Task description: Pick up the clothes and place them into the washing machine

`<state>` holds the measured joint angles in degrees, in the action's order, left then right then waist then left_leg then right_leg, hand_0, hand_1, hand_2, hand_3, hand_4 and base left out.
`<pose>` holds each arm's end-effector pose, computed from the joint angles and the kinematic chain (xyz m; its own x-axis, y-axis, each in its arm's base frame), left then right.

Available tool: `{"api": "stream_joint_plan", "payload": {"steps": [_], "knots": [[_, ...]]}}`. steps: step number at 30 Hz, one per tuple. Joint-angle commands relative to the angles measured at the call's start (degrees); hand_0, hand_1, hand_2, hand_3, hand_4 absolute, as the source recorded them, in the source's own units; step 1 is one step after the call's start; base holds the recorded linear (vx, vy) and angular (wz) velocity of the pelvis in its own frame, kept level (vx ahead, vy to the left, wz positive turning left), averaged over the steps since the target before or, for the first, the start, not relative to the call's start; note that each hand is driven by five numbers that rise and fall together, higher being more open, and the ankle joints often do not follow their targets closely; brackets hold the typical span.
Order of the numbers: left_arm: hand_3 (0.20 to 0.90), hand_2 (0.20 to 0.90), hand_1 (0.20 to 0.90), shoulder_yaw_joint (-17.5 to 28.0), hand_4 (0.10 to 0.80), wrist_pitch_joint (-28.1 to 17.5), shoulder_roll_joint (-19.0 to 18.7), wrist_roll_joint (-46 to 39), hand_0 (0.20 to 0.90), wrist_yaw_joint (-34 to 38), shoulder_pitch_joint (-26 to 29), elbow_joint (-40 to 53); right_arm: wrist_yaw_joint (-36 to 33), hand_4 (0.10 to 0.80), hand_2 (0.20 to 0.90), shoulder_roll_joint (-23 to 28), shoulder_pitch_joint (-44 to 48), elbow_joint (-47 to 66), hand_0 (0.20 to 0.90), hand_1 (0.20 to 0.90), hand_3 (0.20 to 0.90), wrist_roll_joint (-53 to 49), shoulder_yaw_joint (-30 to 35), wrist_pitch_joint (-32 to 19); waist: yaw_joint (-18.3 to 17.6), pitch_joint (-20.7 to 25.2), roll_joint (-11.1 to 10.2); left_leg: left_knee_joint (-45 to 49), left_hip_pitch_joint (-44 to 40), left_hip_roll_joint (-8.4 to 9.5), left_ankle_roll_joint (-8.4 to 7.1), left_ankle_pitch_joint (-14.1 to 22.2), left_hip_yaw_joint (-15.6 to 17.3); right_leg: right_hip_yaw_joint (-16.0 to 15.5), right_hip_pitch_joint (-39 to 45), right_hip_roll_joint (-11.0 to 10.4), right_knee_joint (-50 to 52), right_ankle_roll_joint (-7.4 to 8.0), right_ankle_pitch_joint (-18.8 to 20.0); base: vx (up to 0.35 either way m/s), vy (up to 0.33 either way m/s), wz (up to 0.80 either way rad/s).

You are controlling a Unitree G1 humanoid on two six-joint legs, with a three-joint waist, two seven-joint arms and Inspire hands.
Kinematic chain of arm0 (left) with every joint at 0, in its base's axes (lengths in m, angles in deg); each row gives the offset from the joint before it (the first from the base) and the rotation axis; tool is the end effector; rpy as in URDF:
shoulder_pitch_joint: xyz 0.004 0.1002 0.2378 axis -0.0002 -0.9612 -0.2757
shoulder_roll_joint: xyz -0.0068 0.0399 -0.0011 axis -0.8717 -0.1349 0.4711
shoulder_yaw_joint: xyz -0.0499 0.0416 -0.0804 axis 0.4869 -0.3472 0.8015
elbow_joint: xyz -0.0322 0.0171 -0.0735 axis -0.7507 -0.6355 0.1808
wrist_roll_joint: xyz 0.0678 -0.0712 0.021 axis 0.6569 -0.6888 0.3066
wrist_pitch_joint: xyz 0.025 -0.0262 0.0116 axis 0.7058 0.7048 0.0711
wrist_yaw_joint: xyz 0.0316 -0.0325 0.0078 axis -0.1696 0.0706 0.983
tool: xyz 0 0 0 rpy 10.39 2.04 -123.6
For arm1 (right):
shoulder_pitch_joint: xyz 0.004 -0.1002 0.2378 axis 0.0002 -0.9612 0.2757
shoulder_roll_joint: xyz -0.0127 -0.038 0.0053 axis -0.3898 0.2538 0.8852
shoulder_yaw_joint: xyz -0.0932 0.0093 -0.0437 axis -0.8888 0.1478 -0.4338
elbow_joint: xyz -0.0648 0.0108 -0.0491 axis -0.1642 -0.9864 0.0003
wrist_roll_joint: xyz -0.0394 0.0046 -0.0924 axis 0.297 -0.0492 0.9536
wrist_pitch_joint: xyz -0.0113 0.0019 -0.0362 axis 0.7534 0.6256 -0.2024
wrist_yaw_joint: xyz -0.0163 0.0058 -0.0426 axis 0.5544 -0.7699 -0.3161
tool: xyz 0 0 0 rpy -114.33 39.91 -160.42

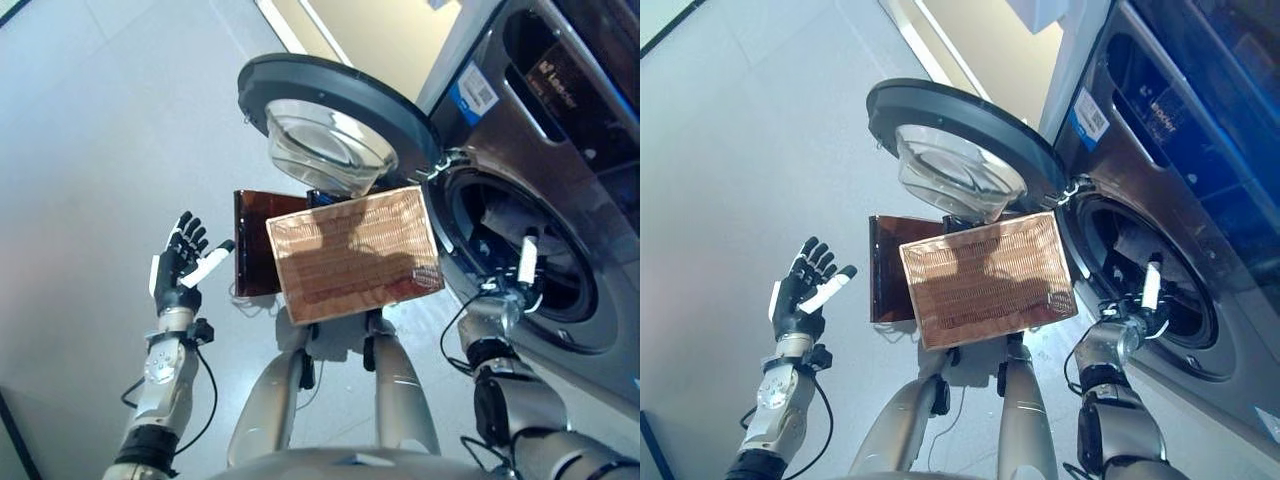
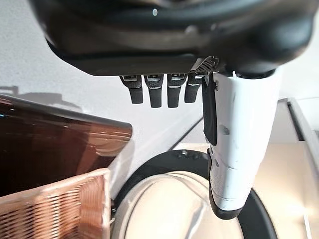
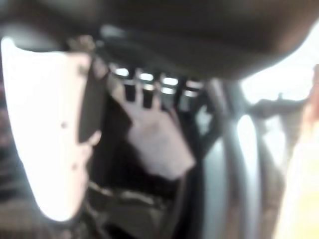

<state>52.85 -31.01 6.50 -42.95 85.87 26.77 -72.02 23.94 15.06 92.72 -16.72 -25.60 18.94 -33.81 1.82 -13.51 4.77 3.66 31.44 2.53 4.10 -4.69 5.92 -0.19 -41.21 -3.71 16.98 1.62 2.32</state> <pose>0.1816 0.2145 0.0029 0.9666 0.2564 0.0049 -0.2516 0.9517 -0.1761 0.2465 -0.2529 -0.0047 0.6441 -0.6793 -0.3517 0.7008 0.3398 0.6272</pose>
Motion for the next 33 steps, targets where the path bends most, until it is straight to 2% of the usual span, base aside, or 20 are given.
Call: {"api": "stream_joint_plan", "payload": {"steps": [1,7,8,12,15,23,26,33], "knots": [[0.9,0.9,0.9,4.2,0.8,-5.7,-1.5,0.4,0.9,0.0,-2.1,3.1,0.6,0.8,0.9,1.5,-2.8,1.9,0.9,0.9,0.9,7.6,-3.1,-0.4,0.8,4.4,-1.8,3.0,3.5,1.02,-1.88,4.3,0.3,-2.7,1.4,0.1,-7.1,-0.65,1.6,0.012,0.008,0.03],[0.9,0.9,0.9,4.3,0.8,-5.1,-0.9,1.7,0.9,-0.1,-1.9,0.8,1.1,0.8,0.9,0.8,-7.4,7.5,0.9,0.9,0.9,18.9,-10.7,2.7,0.4,4.6,-3.4,2.6,-0.2,1.35,-1.92,4.6,-0.3,-3.0,6.3,0.0,-8.4,-0.22,1.7,0.022,0.002,0.04],[0.9,0.9,0.9,3.9,0.8,-4.6,-0.8,2.7,0.9,0.0,-1.8,-0.2,0.3,0.8,0.9,1.3,-8.2,8.2,0.9,0.9,0.9,24.7,-12.8,4.1,0.4,4.7,-3.7,2.2,-1.6,1.41,-1.96,4.5,-0.5,-3.2,7.8,0.0,-9.0,-0.1,1.7,0.028,-0.005,0.03],[0.9,0.9,0.9,3.4,0.8,-4.1,-0.6,3.2,0.9,-0.1,-1.8,-0.9,-0.5,0.8,0.9,1.8,-9.0,8.6,0.9,0.9,0.9,30.0,-15.0,5.6,0.4,4.8,-4.1,1.5,-3.5,1.37,-2.05,4.4,-0.7,-3.4,10.0,0.1,-9.9,0.07,1.7,0.047,-0.012,0.04],[0.9,0.9,0.9,2.6,0.8,-3.5,-0.5,3.6,0.9,-1.1,-3.7,-2.7,-1.9,0.8,0.9,3.0,-12.9,12.7,0.9,0.9,0.9,40.3,-17.8,7.6,0.7,6.1,-5.0,-1.1,-9.8,1.37,-2.38,4.0,-1.3,-4.1,16.9,0.6,-12.4,0.6,1.4,0.133,-0.022,0.03],[0.9,0.9,0.9,2.2,0.8,-2.0,-0.8,6.1,0.9,-1.8,-5.6,-9.3,1.8,0.8,0.9,4.0,-21.3,20.1,0.9,0.9,0.9,45.2,-18.2,8.6,0.3,8.5,-6.1,-4.5,-18.3,1.24,-2.62,4.2,-1.4,-4.6,25.6,1.3,-16.1,1.43,1.0,0.12,-0.007,-0.04],[0.9,0.9,0.9,1.7,0.8,-1.8,0.0,6.8,0.9,-1.3,-5.2,-13.5,1.2,0.8,0.9,2.5,-22.7,18.1,0.9,0.9,0.9,45.4,-16.8,8.7,0.2,9.5,-6.5,-5.2,-21.2,1.07,-2.67,4.4,-1.3,-4.4,28.2,1.6,-16.5,1.66,0.6,0.102,0.0,-0.07],[0.9,0.9,0.9,-0.2,0.8,-0.6,0.3,8.4,0.9,-1.2,-5.1,-15.9,1.7,0.8,0.9,0.4,-25.7,17.2,0.9,0.9,0.9,47.4,-16.6,9.7,0.3,13.1,-7.3,-7.3,-26.6,0.82,-2.97,4.2,-1.2,-4.5,33.3,2.5,-17.7,1.87,-0.1,0.061,-0.009,-0.01]]}}
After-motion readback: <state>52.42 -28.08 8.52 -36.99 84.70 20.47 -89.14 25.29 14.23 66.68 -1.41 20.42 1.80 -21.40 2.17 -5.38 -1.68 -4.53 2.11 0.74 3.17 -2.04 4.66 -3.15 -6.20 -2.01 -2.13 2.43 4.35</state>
